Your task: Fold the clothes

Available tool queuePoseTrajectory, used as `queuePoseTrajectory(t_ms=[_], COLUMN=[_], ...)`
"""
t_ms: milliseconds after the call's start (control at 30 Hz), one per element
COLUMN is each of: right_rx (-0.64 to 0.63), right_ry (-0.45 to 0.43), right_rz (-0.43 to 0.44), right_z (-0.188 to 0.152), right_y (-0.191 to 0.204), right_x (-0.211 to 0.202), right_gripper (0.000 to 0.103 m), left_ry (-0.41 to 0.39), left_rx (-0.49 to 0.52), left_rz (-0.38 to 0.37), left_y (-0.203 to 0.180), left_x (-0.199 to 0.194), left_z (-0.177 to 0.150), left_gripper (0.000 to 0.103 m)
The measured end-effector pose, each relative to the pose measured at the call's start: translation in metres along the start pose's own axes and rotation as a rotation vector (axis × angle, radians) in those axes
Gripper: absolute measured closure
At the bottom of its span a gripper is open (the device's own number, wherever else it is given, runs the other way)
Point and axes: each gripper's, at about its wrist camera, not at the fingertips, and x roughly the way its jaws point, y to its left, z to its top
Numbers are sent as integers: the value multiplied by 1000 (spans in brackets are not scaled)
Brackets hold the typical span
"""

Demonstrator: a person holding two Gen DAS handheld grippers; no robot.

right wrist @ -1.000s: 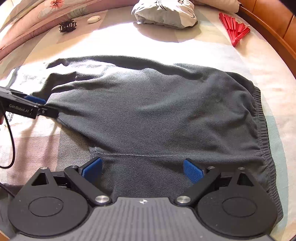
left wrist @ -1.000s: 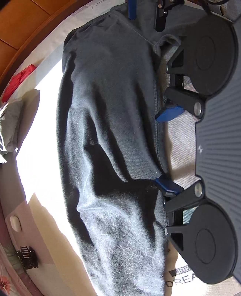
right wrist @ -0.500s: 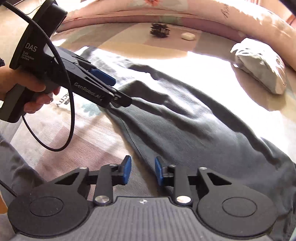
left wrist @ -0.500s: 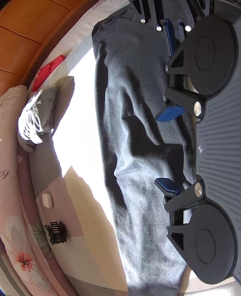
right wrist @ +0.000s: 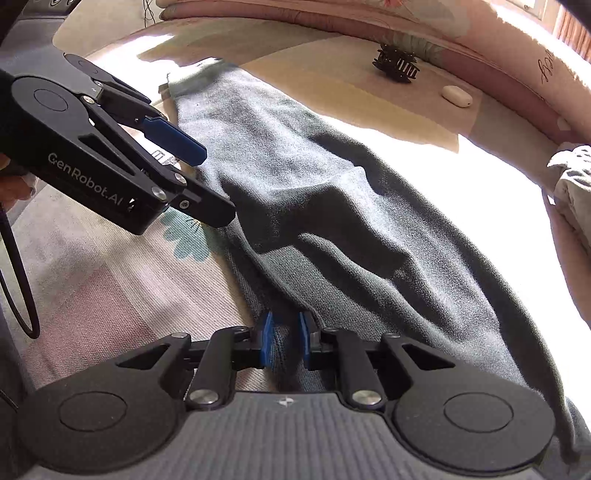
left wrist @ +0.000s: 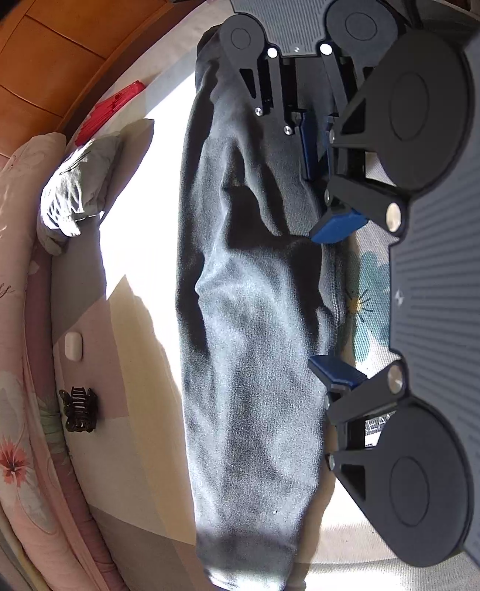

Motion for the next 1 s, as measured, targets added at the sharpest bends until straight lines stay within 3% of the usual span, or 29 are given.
queuePoseTrajectory(t_ms=[233, 300, 567, 700, 800, 867, 933, 1000], right_rx=[-145, -139, 39, 63, 150, 203, 279, 320], right_ry=[29, 43, 134, 78, 17, 23, 110, 138], right_rz=[-31, -14, 215, 190, 97, 20, -7, 88], right_z=[9, 10, 7, 2, -3, -8, -18, -36], right_y=[15, 16, 0, -4, -18, -29, -41, -41], right_x=[8, 8, 3, -13, -29, -30, -18, -22], right_gripper=[84, 97, 102, 99, 95, 93, 90, 87], left_ry=[8, 10, 15, 2, -5, -4, -4, -11], left_rx=[-15, -23, -3, 60, 120, 150, 165, 166], left_rz=[-10, -12, -26, -52, -87, -97, -104, -112], left_y=[5, 6, 0, -12, -26, -33, -38, -40], left_x=[-2, -3, 1, 4, 12, 18, 22, 23], left_z=[-2, -2, 3, 9, 11, 12, 13, 16], left_gripper=[36, 36, 36, 36, 36, 36, 36, 36])
